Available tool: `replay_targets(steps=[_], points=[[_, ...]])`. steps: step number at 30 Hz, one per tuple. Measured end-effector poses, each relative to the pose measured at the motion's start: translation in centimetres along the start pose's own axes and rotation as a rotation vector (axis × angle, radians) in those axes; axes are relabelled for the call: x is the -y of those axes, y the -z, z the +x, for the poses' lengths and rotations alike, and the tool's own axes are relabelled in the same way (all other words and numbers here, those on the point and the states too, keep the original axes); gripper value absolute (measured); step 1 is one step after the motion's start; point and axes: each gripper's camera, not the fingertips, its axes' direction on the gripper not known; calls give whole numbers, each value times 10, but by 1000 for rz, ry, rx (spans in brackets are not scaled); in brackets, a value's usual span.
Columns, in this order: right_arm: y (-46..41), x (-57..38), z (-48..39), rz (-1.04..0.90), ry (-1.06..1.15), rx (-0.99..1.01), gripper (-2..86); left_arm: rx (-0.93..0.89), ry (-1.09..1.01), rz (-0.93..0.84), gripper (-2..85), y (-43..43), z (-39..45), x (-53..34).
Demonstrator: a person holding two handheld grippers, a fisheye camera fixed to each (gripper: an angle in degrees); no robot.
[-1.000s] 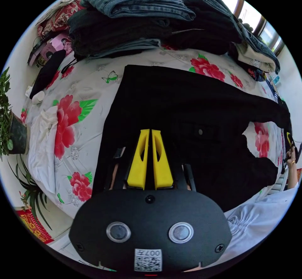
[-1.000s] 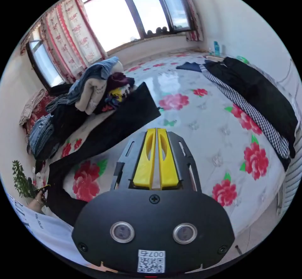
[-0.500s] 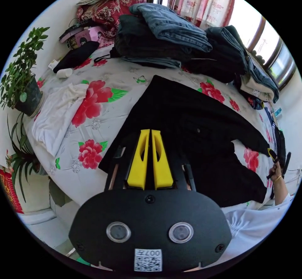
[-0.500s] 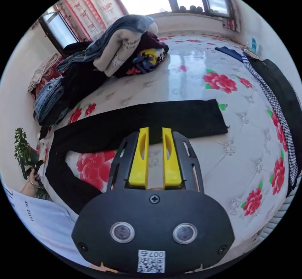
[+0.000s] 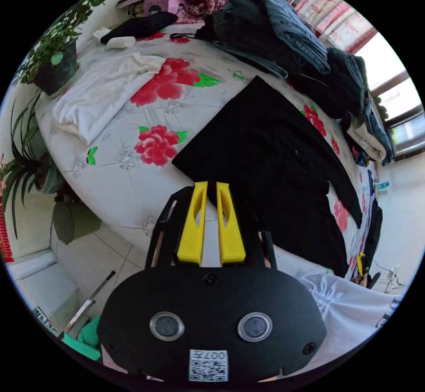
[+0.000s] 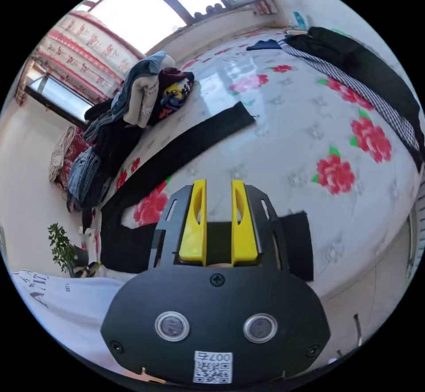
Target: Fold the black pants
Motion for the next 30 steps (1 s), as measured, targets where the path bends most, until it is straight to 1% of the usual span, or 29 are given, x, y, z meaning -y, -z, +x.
replay_targets(steps=[2,4,6,8,10,12,15,17,19,23,26,30], points=[[27,-34,29,9,-106,7,72,-118,79,-16,68,5,-27,-8],[50,-68,55,0,-201,14,74,-180,105,-35,80,4,-40,-8],[54,-82,66,-22,-243,31,74,-206,114,-54,79,2,-48,-3],[48,-85,72,-57,-271,79,74,-173,96,-57,49,4,-53,6],[47,-83,71,5,-268,112,68,-148,79,-60,19,6,-58,13],[45,-76,71,31,-277,141,56,-174,84,-61,2,9,-66,17],[43,-63,77,11,-320,175,30,-284,112,-36,-7,15,-87,17],[50,-57,80,11,-341,207,16,-414,154,21,-9,27,-104,13],[73,-53,82,83,-346,318,6,-512,160,89,-9,44,-112,9],[110,-45,77,177,-333,468,1,-677,107,184,-10,81,-121,13],[134,-27,66,231,-287,535,0,-762,78,242,-10,100,-122,26],[143,10,50,287,-271,603,-1,-818,87,289,-10,106,-118,49]])
